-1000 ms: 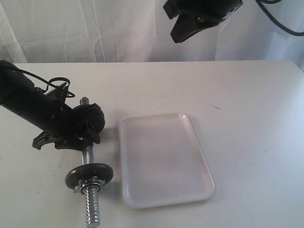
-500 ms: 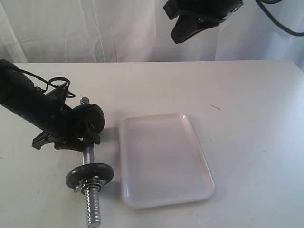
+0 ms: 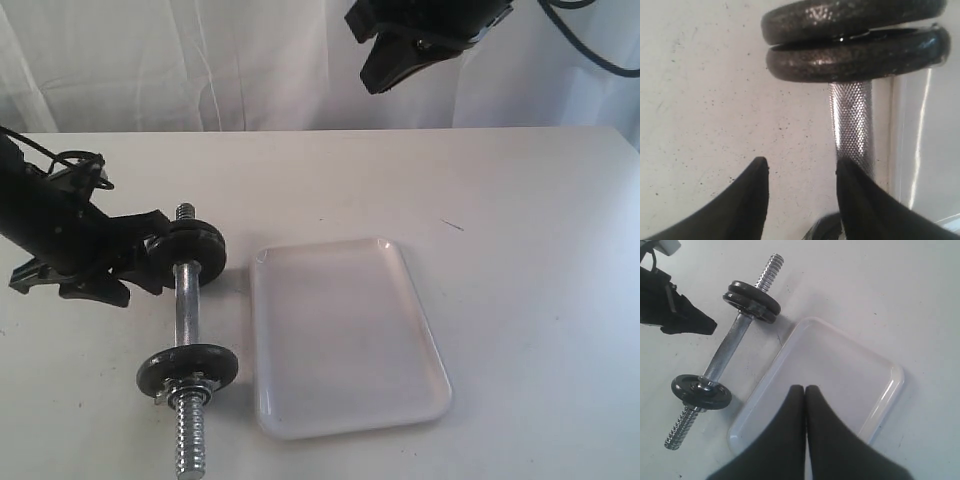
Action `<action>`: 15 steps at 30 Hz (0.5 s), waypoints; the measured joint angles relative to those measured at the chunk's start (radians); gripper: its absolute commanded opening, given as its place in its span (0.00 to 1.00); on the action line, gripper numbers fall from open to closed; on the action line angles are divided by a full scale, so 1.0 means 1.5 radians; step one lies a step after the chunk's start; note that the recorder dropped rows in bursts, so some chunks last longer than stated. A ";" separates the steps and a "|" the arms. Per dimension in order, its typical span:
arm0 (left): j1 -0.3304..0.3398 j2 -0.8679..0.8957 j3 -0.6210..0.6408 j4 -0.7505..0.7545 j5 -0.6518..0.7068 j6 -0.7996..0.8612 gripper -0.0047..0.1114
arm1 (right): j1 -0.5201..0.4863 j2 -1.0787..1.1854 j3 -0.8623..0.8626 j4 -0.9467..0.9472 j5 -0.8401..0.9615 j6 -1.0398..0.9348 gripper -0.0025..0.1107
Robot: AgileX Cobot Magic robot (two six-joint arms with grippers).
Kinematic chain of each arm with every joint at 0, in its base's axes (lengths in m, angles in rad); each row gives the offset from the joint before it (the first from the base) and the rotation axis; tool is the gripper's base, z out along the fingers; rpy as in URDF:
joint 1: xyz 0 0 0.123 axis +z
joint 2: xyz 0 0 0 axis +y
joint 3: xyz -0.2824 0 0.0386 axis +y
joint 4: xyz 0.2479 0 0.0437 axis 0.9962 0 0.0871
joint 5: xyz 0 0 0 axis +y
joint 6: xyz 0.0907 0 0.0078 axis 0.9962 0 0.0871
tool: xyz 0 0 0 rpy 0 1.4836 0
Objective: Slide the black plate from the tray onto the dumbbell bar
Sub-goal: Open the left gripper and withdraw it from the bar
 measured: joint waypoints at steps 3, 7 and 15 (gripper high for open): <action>0.004 -0.031 0.000 0.003 -0.011 0.005 0.46 | 0.000 0.000 0.000 -0.011 0.000 0.000 0.02; 0.004 -0.082 0.000 0.004 -0.021 0.039 0.36 | 0.000 0.000 0.000 -0.041 0.000 0.000 0.02; 0.004 -0.234 0.000 0.080 -0.031 0.120 0.04 | 0.000 -0.051 0.000 -0.079 -0.014 0.012 0.02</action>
